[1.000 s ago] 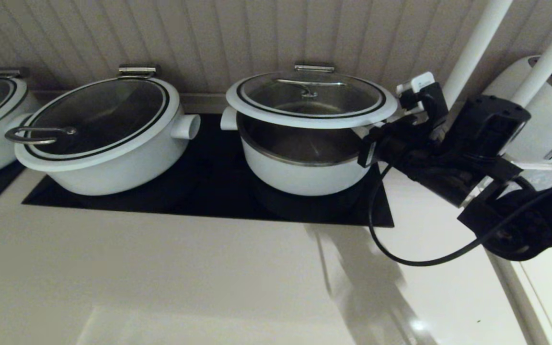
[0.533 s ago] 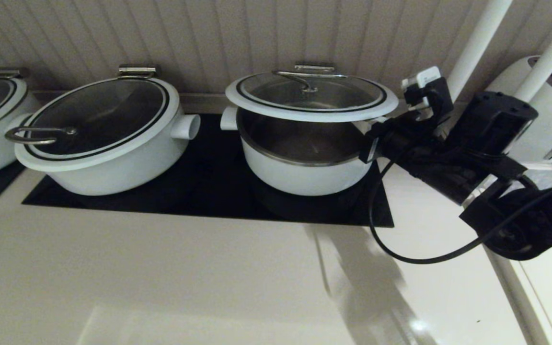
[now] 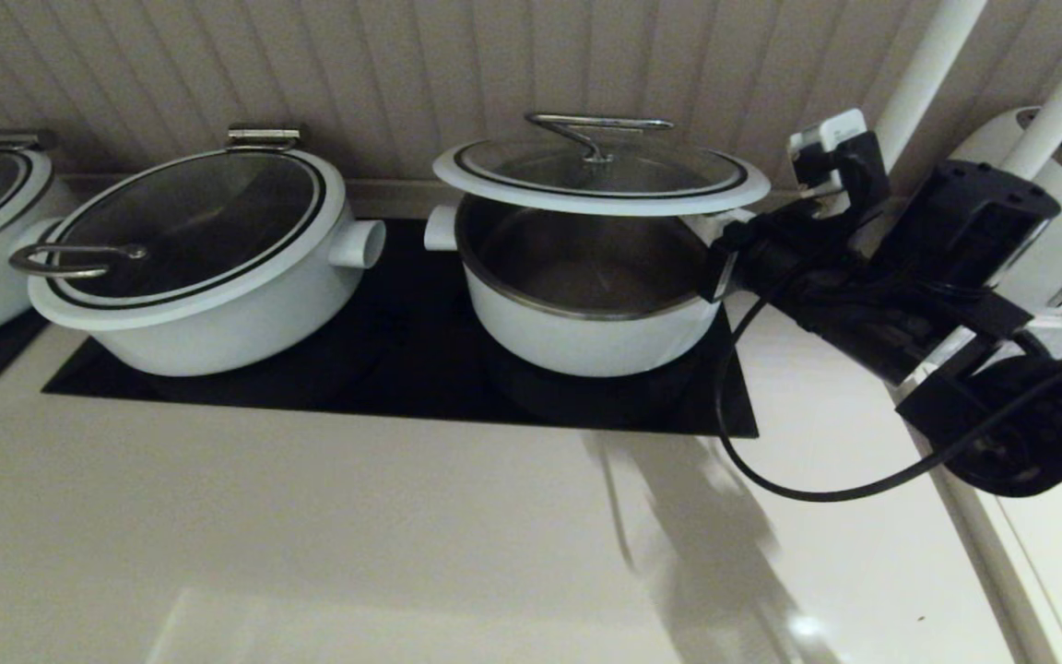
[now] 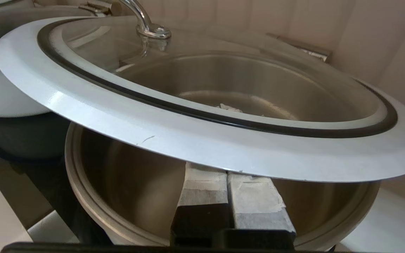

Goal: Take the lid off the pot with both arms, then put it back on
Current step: Open the pot lid completely

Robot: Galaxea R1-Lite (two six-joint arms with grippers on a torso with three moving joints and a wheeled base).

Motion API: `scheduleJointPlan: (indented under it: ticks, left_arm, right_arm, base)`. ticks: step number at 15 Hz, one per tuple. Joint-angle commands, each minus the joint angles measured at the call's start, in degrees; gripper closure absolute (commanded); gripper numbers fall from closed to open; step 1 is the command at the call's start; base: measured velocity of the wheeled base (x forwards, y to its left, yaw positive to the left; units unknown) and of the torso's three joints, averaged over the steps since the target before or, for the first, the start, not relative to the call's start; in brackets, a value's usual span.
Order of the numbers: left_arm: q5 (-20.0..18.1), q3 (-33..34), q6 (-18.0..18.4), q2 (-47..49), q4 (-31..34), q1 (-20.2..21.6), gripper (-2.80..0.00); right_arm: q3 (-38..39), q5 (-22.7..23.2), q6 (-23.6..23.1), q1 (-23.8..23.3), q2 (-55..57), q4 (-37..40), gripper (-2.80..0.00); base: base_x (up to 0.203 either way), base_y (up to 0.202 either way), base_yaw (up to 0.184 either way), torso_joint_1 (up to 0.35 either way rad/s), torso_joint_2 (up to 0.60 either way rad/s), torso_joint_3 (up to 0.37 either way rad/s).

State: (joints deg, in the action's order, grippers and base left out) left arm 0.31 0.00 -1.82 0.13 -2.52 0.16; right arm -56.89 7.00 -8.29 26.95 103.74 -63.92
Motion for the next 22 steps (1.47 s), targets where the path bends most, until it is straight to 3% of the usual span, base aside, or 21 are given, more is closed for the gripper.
scheduleJointPlan:
  ticks: [1, 13, 22]
  left_arm:
    - [0.0, 0.0, 0.0, -0.1, 0.0, 0.0, 0.00]
    - [0.0, 0.0, 0.0, -0.1, 0.0, 0.0, 0.00]
    - [0.0, 0.0, 0.0, -0.1, 0.0, 0.0, 0.00]
  right_arm:
    - [-0.1, 0.1, -0.1, 0.0, -0.6, -0.4, 0.00]
    - [-0.6, 0.3, -2.1, -0.3, -3.0, -0.5, 0.00]
    - [-6.2, 0.2, -2.0, -1.5, -1.4, -0.4, 0.00]
  base:
    - [0.000, 0.000, 0.000, 0.000, 0.00, 0.000]
    - [0.000, 0.000, 0.000, 0.000, 0.00, 0.000]
    - [0.000, 0.000, 0.000, 0.000, 0.00, 0.000]
